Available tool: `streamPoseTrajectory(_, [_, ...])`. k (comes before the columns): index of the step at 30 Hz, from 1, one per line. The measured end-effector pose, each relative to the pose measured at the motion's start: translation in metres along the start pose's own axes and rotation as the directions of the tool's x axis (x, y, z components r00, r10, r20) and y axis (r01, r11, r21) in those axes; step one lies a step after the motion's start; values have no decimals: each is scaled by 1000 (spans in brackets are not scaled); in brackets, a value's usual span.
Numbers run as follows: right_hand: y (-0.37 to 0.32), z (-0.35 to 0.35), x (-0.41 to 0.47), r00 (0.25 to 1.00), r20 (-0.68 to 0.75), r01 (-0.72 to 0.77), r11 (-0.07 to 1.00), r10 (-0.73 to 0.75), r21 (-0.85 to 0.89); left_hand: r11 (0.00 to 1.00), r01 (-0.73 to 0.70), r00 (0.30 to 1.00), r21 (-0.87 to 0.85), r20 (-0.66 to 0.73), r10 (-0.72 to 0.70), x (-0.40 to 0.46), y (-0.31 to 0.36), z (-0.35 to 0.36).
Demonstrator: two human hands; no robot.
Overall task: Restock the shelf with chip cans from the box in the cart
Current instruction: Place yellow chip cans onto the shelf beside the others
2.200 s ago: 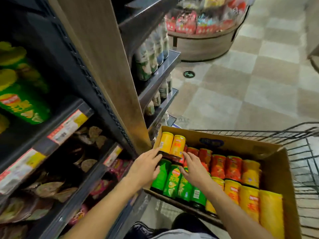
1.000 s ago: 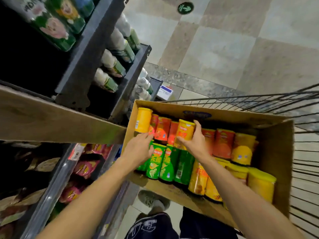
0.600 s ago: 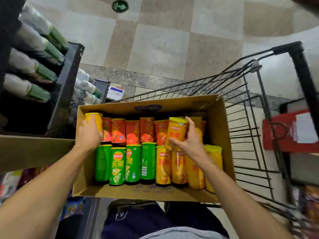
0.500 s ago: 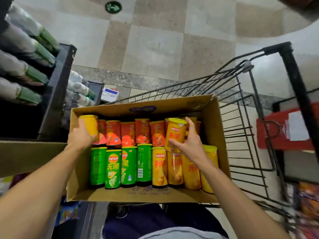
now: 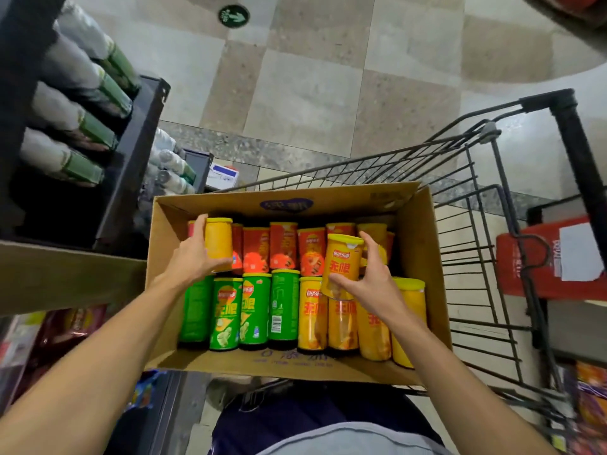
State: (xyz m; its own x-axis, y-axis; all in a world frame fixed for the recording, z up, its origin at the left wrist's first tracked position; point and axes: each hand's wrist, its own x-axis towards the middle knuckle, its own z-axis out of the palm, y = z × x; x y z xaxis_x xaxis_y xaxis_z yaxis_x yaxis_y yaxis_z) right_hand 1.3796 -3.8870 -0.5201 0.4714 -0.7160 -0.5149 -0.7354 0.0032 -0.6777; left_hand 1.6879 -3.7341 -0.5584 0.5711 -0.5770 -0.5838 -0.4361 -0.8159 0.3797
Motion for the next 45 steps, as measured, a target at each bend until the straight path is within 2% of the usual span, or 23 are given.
streamPoseTrajectory(4, [-22, 13, -3, 997, 54, 46, 999, -47, 9, 992, -78, 997, -95, -27, 76, -35, 11, 0])
streamPoseTrajectory(8, [-63, 35, -16, 982, 106, 156, 988, -158, 19, 973, -144, 989, -180, -62, 135, -86, 10, -24])
streamPoseTrajectory(14, [-138, 74, -44, 908, 231, 333, 937, -348, 102, 936, -211, 962, -282, -228, 148, -172, -15, -77])
streamPoseTrajectory(21, [-204, 125, -112, 761, 370, 480, 846, -533, 230, 922, -208, 906, -326, -419, 56, -286, -73, -117])
streamPoseTrajectory(27, [-239, 167, -176, 591, 480, 557, 758, -649, 339, 934, -141, 841, -329, -538, -62, -377, -125, -128])
streamPoseTrajectory(33, [-280, 196, -234, 489, 509, 630, 690, -708, 355, 926, -145, 777, -348, -620, -111, -442, -167, -146])
streamPoseTrajectory(39, [-322, 225, -287, 381, 512, 721, 595, -769, 356, 919, -224, 682, -324, -726, -90, -494, -203, -161])
streamPoseTrajectory(45, [-351, 255, -324, 294, 510, 755, 523, -809, 395, 906, -253, 594, -339, -793, -131, -538, -230, -174])
